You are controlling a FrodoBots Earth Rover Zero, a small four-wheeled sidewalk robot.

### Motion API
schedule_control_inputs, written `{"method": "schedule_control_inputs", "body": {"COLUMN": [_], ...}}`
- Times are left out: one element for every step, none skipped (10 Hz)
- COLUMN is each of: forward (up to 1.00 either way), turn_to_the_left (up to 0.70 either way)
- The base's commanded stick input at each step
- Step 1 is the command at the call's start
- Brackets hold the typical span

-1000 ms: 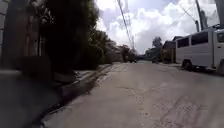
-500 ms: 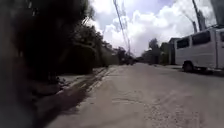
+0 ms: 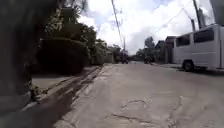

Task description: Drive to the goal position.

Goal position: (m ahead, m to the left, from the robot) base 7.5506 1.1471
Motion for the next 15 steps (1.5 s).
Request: {"method": "schedule_control_inputs", "body": {"forward": [1.0,1.0,1.0,1.0,1.0,1.0,1.0,1.0,1.0,1.0,1.0,1.0,1.0,1.0,1.0], "turn_to_the_left": [0.0,0.0,0.0,0.0,0.0,0.0,0.0,0.0,0.0,0.0,0.0,0.0,-0.03,-0.19,-0.36]}}
